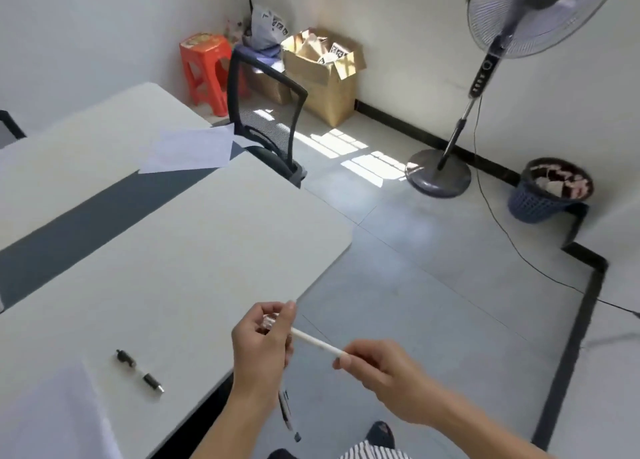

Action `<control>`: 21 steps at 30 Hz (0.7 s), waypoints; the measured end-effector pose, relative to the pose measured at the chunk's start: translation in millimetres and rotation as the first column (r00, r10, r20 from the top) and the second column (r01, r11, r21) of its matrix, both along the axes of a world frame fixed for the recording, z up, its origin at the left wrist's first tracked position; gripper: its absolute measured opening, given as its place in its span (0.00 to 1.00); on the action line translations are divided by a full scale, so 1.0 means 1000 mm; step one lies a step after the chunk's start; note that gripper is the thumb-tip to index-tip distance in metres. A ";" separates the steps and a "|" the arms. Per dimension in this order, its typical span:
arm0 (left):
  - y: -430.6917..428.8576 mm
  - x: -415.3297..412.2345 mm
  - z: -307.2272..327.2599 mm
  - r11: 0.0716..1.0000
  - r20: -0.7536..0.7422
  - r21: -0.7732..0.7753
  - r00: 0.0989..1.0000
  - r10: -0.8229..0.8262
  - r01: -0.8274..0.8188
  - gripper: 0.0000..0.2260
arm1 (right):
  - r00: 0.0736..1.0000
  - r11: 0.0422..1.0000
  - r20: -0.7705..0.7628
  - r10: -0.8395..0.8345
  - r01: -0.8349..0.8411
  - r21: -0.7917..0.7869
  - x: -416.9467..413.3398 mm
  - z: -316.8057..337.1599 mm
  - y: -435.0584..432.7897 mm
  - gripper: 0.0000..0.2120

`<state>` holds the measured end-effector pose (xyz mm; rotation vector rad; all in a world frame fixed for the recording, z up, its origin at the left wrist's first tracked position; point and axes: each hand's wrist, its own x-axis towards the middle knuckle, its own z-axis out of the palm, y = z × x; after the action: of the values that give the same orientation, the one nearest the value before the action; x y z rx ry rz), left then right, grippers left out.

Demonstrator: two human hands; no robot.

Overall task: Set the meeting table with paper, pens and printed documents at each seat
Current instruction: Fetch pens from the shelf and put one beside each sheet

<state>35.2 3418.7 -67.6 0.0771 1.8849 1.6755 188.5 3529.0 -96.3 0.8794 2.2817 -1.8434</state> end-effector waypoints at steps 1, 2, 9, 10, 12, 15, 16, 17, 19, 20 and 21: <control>0.014 0.003 0.002 1.000 -0.006 0.003 1.000 -0.025 0.025 0.08 | 0.999 0.999 0.007 -0.041 0.041 0.033 0.013 -0.003 0.016 0.11; 0.027 0.005 0.004 0.999 -0.016 -0.004 0.999 -0.048 0.048 0.09 | 0.995 0.993 0.015 -0.094 0.093 0.070 0.024 -0.006 0.031 0.11; 0.105 -0.023 -0.010 0.982 -0.036 -0.117 0.988 -0.150 0.145 0.07 | 0.878 0.878 0.085 -0.471 0.458 0.139 0.061 -0.033 0.135 0.13; 0.117 -0.030 -0.015 0.981 -0.035 -0.124 0.988 -0.153 0.147 0.07 | 0.862 0.862 0.084 -0.500 0.486 0.145 0.060 -0.036 0.149 0.13; 0.147 -0.045 -0.027 0.978 -0.028 -0.139 0.987 -0.161 0.155 0.06 | 0.845 0.843 0.084 -0.529 0.512 0.164 0.053 -0.038 0.180 0.13; 0.201 -0.067 -0.040 0.973 0.015 -0.130 0.982 -0.189 0.189 0.06 | 0.834 0.832 0.102 -0.542 0.515 0.208 0.034 -0.038 0.234 0.13; 0.220 -0.075 -0.042 0.973 0.026 -0.120 0.980 -0.195 0.197 0.06 | 0.828 0.826 0.105 -0.550 0.521 0.217 0.027 -0.038 0.252 0.13; 0.238 -0.082 -0.043 0.974 0.032 -0.112 0.980 -0.197 0.199 0.06 | 0.825 0.822 0.110 -0.555 0.524 0.222 0.018 -0.036 0.270 0.13; 0.274 -0.100 -0.037 0.975 0.037 -0.087 0.979 -0.201 0.204 0.05 | 0.829 0.825 0.115 -0.547 0.510 0.245 0.000 -0.030 0.304 0.13; 0.294 -0.112 -0.031 0.975 0.035 -0.074 0.978 -0.208 0.210 0.05 | 0.836 0.829 0.112 -0.538 0.499 0.253 -0.011 -0.025 0.322 0.14; 0.313 -0.123 -0.025 0.975 0.025 -0.066 0.977 -0.212 0.214 0.05 | 0.840 0.831 0.107 -0.532 0.494 0.255 -0.023 -0.021 0.339 0.13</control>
<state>-88.0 3731.7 -92.6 0.2277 1.8477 1.4620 165.4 3868.4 -117.6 1.7701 2.3171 -1.5936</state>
